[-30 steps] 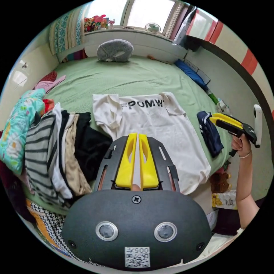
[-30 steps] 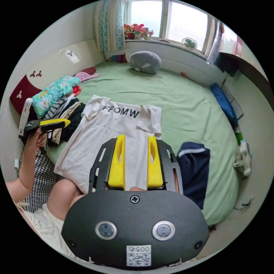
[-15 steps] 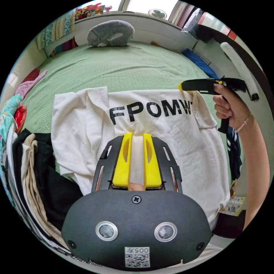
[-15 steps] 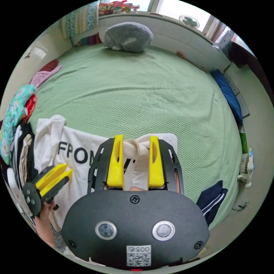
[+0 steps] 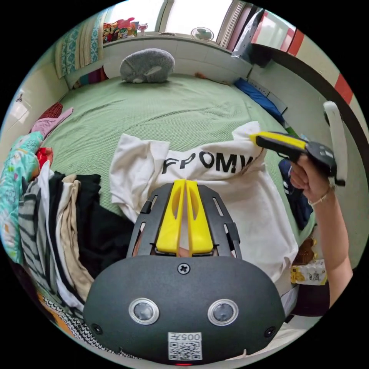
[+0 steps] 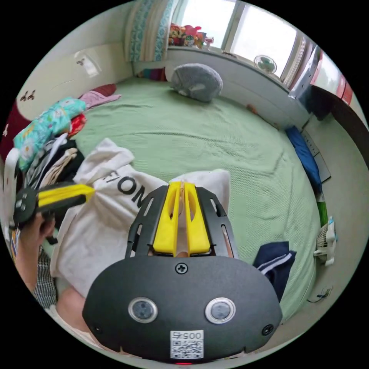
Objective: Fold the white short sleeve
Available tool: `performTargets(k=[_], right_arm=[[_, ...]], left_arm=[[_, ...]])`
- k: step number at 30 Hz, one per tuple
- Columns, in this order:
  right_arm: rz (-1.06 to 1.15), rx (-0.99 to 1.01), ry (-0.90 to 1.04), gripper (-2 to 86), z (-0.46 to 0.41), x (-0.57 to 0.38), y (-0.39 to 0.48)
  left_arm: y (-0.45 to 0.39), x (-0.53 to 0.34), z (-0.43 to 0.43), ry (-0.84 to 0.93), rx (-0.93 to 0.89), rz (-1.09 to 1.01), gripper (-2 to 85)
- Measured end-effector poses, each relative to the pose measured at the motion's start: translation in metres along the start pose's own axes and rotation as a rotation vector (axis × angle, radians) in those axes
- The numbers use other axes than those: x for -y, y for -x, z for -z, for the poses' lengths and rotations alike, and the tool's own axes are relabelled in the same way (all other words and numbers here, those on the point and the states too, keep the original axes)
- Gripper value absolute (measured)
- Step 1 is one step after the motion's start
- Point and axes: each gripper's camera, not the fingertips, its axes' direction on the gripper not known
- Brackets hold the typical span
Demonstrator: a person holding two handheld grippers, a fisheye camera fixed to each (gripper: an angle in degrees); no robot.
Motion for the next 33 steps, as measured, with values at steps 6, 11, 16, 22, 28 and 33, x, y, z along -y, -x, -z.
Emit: performTargets(k=[6,11,16,22,28,33], right_arm=[[0.01,0.078,0.08,-1.4,-0.001,-0.108,0.035],[0.01,0.095,0.206,-1.4,-0.052,-0.149,0.046],[0.046,0.175,0.203,2.6,-0.034,-0.13,0.038],[0.115,0.143,0.124,8.4,-0.023,-0.084,0.014],[0.148,0.185,0.275,9.9,-0.112,-0.027,-0.012],[0.124,0.32,0.328,3.5,-0.151,-0.013,-0.028]], left_arm=[[-0.027,-0.038,-0.007,0.08,0.0,-0.053,-0.1],[-0.036,-0.025,-0.022,0.091,-0.006,-0.033,-0.1],[-0.051,0.003,-0.034,0.067,0.032,-0.086,0.0],[-0.054,0.032,-0.054,0.052,0.018,-0.095,0.3],[-0.056,0.03,-0.074,0.078,0.021,-0.121,0.1],[-0.045,0.025,-0.085,0.099,0.025,-0.126,-0.1]])
